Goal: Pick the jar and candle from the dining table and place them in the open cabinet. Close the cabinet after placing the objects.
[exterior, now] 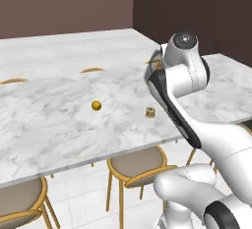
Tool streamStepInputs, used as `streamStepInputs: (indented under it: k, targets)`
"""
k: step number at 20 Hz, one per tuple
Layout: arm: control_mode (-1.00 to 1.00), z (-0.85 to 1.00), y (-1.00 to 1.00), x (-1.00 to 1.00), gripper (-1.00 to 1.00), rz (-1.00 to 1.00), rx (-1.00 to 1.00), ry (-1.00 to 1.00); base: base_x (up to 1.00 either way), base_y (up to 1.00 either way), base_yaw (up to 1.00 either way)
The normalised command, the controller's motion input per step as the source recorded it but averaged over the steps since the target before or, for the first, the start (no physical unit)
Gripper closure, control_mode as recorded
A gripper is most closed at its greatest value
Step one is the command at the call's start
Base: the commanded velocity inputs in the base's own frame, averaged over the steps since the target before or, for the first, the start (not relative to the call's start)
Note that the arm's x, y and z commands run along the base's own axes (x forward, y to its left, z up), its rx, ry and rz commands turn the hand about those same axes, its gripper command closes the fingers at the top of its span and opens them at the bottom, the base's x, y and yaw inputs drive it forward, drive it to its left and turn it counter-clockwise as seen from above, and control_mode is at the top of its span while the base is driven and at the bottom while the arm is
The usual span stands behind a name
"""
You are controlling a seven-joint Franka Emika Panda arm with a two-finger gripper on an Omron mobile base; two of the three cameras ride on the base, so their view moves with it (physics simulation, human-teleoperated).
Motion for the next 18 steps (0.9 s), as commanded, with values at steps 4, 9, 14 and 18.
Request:
streamStepInputs:
  k: [4,9,14,18]
  targets:
    - [1.00,0.00,0.00,0.00,1.00,0.00,0.00,0.00,-0.29,-0.04,-0.49]
    - [1.00,0.00,0.00,0.00,1.00,0.00,0.00,0.00,-0.09,-0.30,-0.49]
    - [1.00,0.00,0.00,0.00,1.00,0.00,0.00,0.00,0.00,-0.23,-0.47]
    - [1.00,0.00,0.00,0.00,1.00,0.00,0.00,0.00,0.00,-0.19,-0.49]
